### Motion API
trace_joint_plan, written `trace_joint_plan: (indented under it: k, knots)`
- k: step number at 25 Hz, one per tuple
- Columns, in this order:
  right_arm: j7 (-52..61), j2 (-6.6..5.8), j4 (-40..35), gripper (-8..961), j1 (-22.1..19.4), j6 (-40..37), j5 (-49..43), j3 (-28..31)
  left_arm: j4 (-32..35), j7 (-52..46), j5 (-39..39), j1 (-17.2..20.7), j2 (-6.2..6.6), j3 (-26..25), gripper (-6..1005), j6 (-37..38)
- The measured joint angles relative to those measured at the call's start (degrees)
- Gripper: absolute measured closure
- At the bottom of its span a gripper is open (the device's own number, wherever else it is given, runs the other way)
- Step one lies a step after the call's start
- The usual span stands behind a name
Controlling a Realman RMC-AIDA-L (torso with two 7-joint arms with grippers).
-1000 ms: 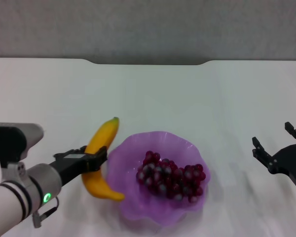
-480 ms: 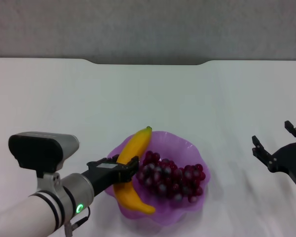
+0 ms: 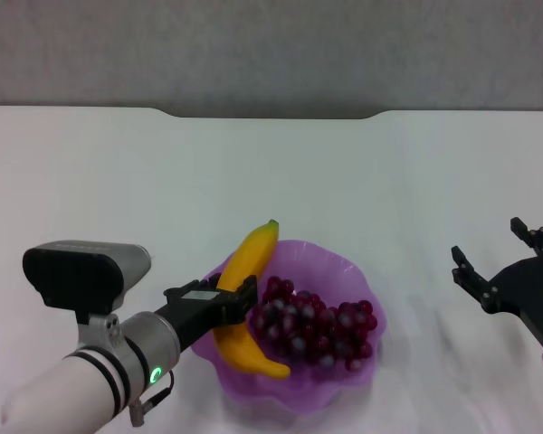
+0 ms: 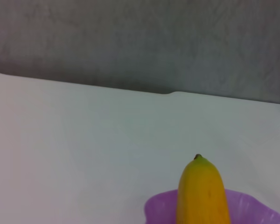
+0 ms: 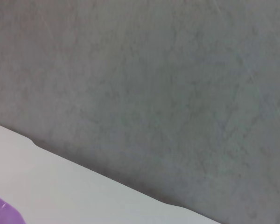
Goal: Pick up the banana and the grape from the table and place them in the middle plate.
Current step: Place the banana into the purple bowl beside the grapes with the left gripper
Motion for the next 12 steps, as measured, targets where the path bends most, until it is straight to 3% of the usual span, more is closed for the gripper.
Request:
trace_joint_plan:
  k: [12]
  knots:
    - [0.0,0.02,0.03,64,-0.02,-0.09,0.0,-0.02,0.09,2.09,0.6,0.4,0.09,2.83,324,3.48]
